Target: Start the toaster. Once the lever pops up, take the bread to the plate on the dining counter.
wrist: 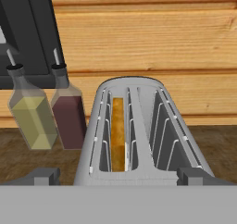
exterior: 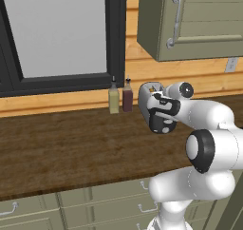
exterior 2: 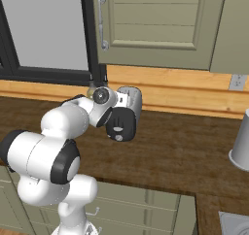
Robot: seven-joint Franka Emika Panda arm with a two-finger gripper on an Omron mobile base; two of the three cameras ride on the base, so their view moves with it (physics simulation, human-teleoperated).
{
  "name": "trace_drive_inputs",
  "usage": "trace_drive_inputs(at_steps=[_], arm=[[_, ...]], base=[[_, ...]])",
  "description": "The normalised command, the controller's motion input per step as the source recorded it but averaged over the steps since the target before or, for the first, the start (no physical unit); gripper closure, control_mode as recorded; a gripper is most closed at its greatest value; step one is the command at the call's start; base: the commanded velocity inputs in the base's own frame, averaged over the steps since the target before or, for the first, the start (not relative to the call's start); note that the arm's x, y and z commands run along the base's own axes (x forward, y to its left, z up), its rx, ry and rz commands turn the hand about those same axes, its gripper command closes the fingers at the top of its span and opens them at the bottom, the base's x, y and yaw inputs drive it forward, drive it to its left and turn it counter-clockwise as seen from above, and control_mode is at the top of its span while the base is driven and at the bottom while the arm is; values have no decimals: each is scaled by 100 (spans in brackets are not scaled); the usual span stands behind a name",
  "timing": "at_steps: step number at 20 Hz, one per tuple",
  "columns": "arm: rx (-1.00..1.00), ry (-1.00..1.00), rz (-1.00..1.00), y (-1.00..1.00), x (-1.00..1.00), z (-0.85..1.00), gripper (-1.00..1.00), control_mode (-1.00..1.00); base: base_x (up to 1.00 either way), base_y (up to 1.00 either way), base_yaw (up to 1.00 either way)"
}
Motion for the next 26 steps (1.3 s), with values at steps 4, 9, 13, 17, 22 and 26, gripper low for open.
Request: trace_drive_inputs(at_steps=[4, 9, 13, 17, 22, 26], arm=[[0, 0, 0, 0, 0, 0, -100, -100], [0, 0, 0, 0, 0, 0, -100, -100], [0, 0, 0, 0, 0, 0, -100, -100], [0, 0, 0, 0, 0, 0, -100, -100], [0, 0, 0, 0, 0, 0, -100, -100], [0, 0, 0, 0, 0, 0, -100, -100]], base=[[0, 0, 0], [0, 0, 0], [0, 0, 0], [0, 0, 0], [0, 0, 0], [0, 0, 0]])
